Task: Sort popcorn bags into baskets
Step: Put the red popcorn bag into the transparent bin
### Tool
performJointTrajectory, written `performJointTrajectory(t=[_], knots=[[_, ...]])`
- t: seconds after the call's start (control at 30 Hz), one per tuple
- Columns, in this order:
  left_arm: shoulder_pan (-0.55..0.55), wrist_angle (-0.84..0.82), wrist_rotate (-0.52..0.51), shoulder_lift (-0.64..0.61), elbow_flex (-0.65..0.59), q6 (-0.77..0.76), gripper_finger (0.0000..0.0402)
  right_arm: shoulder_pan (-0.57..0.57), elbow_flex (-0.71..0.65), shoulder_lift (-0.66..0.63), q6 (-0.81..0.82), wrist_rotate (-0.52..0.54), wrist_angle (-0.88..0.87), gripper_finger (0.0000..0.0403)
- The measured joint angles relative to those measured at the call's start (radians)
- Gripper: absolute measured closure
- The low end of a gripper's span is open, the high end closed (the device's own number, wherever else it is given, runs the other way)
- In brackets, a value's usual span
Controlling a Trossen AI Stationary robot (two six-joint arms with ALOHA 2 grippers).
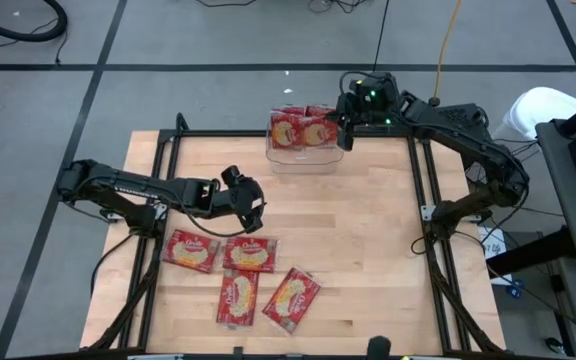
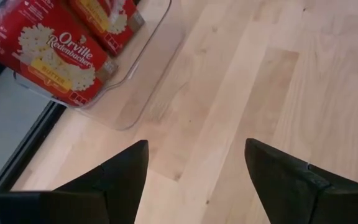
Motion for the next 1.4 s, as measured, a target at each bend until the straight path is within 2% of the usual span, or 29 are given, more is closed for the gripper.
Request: performJointTrajectory(t=[0.37,0.77,1.4], knots=[[0.0,-0.002,0.0,0.0,0.0,0.014,0.0128,-0.073,-0.002,0.114,0.007,-0.025,-0.01,0.0403],[0.0,0.002,0.0,0.0,0.0,0.019,0.0128,-0.119,-0.038,0.145,-0.008,-0.024,0.003,0.0403],[0.0,0.018,-0.001,0.0,0.0,0.028,0.0128,-0.179,-0.228,0.145,-0.05,-0.026,0.28,0.0403]])
